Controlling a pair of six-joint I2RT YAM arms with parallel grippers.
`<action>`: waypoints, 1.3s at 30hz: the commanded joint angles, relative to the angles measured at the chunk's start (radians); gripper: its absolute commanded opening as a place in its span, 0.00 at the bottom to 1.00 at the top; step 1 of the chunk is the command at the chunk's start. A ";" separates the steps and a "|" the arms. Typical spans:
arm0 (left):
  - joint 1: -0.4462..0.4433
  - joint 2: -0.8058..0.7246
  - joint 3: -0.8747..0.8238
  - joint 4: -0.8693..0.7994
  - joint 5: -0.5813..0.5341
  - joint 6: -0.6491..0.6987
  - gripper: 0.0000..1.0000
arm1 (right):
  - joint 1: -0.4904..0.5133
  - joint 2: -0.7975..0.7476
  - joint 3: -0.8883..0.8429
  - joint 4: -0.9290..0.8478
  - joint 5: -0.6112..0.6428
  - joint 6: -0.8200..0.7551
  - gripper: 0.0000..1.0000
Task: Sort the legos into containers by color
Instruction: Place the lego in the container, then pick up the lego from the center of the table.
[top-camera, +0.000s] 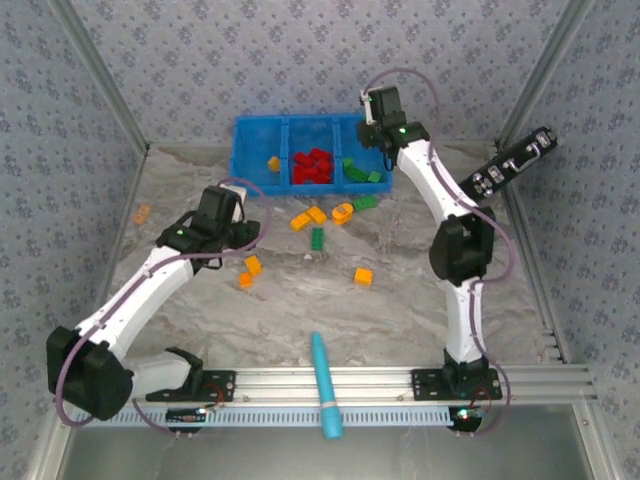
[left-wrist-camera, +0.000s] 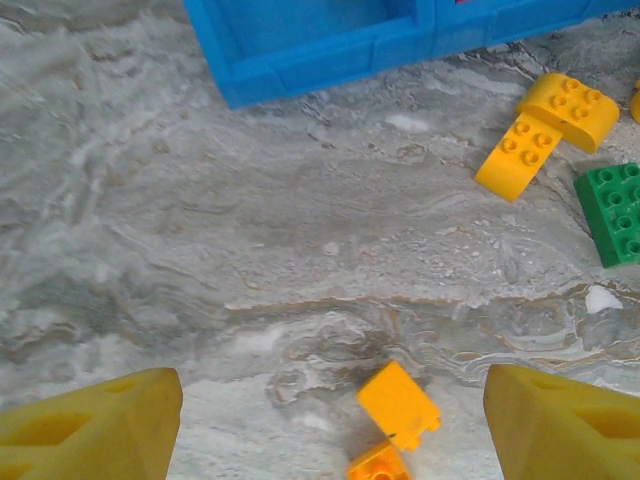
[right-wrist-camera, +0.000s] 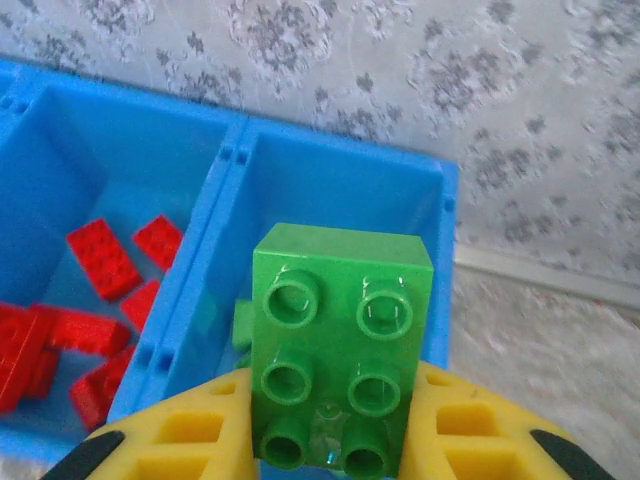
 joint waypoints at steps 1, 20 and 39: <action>-0.035 0.039 0.046 0.011 0.030 -0.088 0.79 | -0.014 0.136 0.167 -0.096 -0.056 -0.035 0.28; -0.253 0.467 0.365 -0.075 -0.012 -0.156 0.79 | -0.064 0.329 0.216 -0.097 -0.230 0.081 0.47; -0.260 0.807 0.521 -0.028 0.102 -0.308 0.78 | -0.074 -0.199 -0.181 -0.059 -0.304 -0.001 0.62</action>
